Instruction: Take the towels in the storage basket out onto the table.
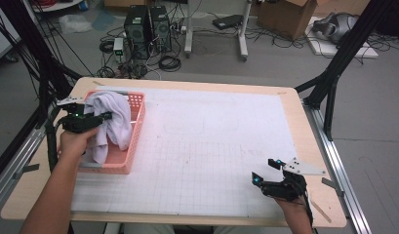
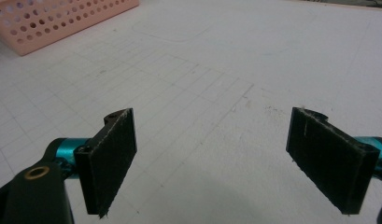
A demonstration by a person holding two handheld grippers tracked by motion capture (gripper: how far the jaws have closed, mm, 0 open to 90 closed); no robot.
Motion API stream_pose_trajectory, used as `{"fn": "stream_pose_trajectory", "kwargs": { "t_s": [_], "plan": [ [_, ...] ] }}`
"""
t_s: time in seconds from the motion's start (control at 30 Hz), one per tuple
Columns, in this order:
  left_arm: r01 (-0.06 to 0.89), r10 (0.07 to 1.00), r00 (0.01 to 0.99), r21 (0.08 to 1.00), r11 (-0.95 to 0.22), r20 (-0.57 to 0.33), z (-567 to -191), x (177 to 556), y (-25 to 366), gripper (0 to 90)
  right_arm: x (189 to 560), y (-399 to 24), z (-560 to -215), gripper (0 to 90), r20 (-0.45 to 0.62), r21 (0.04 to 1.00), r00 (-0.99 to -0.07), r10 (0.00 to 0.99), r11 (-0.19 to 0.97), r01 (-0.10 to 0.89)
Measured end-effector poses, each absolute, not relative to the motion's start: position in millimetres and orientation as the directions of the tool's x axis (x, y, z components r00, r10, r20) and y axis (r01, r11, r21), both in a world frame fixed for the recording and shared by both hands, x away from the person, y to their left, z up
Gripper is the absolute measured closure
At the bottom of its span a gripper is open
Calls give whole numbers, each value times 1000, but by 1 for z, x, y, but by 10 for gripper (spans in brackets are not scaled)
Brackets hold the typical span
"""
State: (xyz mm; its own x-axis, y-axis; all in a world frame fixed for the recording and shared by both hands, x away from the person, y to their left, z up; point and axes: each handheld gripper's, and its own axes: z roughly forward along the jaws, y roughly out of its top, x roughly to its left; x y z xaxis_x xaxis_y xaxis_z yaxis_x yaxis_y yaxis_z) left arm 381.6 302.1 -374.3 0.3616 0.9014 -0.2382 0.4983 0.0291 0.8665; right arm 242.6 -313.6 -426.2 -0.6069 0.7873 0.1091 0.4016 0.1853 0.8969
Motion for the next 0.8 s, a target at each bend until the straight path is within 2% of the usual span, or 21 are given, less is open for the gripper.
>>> {"fn": "stream_pose_trajectory", "kwargs": {
  "t_s": [0.2, 0.47, 0.8],
  "plan": [
    [396, 889, 401, 917, 47, -219, -362, 369, 306, 629, 241, -314, -425, 147, 112, 898, -602, 790, 178, 402],
    [244, 847, 499, 968, 63, -181, -346, 356, 308, 629, 241, -313, -425, 147, 115, 898, -604, 789, 178, 403],
    [115, 768, 624, 989, 93, -145, -324, 349, 296, 628, 241, -312, -424, 147, 115, 900, -607, 786, 176, 399]
  ]
}}
